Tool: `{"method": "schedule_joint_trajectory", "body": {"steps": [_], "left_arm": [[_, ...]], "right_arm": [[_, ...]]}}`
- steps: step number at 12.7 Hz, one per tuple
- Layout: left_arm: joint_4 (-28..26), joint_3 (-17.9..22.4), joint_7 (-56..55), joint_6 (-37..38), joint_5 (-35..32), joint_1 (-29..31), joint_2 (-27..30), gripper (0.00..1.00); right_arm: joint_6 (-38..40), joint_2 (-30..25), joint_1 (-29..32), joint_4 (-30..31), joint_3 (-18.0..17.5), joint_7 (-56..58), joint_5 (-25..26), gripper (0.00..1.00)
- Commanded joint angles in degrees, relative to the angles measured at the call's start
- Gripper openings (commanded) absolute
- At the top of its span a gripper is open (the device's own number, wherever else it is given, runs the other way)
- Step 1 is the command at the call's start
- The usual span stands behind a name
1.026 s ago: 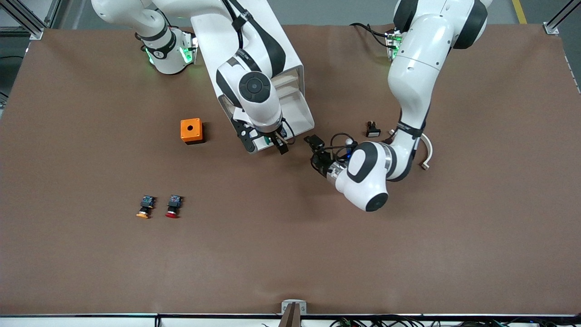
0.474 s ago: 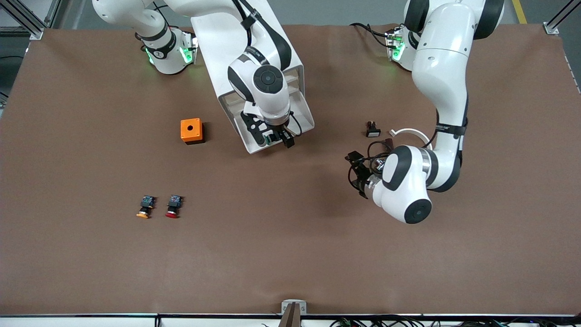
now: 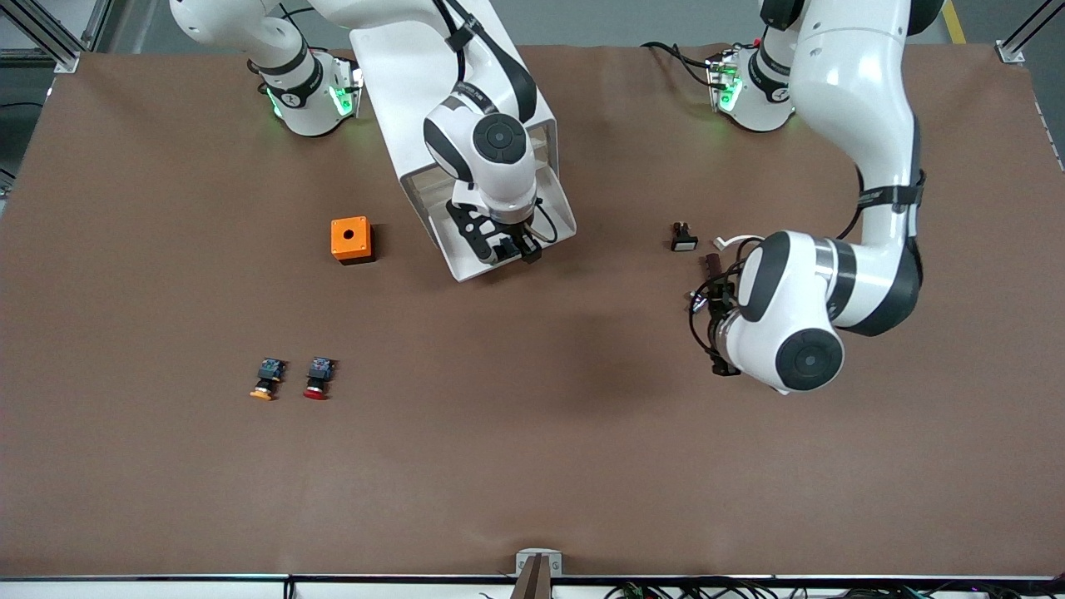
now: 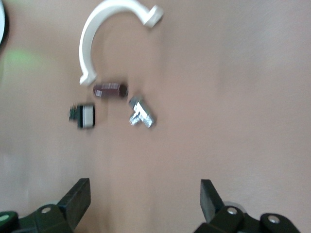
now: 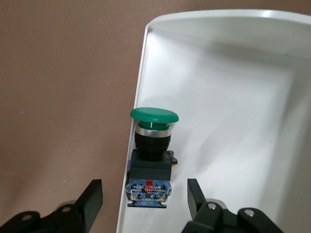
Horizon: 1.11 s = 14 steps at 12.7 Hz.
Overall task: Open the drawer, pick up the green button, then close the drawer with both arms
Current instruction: 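Grasp the green button with the right gripper while the left gripper withdraws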
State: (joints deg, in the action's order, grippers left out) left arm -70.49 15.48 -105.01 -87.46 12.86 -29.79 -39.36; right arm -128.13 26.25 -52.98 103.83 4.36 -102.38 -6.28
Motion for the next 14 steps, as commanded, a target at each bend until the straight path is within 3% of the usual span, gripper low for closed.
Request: {"method": "schedule_joint_trajectory", "body": {"steps": [1,4,7,10,14], "left_arm": [[-1.0,0.7,9.2,0.6,-6.5,-0.4,4.1,0.99],[-0.8,2.9,20.7,0.1,-7.8,1.7,6.3,0.99],[-0.7,5.3,35.4,-0.1,-7.8,1.7,8.3,0.99],[-0.6,6.5,41.5,-0.1,-7.9,1.7,9.3,0.99],[-0.7,6.3,58.5,-0.6,-7.8,1.0,9.5,0.99]], "right_arm": [[-1.0,-0.1,-0.8,0.9,0.6,-1.2,1.1,0.6],[-1.0,-0.1,-0.8,0.9,0.6,-1.2,1.2,0.38],[-0.5,-0.1,-0.8,0.6,0.6,-0.3,1.3,0.06],[2.0,-1.1,0.2,-1.6,0.8,7.2,1.2,0.01],[7.4,-1.6,6.3,-7.3,0.7,19.6,0.5,0.01]]}}
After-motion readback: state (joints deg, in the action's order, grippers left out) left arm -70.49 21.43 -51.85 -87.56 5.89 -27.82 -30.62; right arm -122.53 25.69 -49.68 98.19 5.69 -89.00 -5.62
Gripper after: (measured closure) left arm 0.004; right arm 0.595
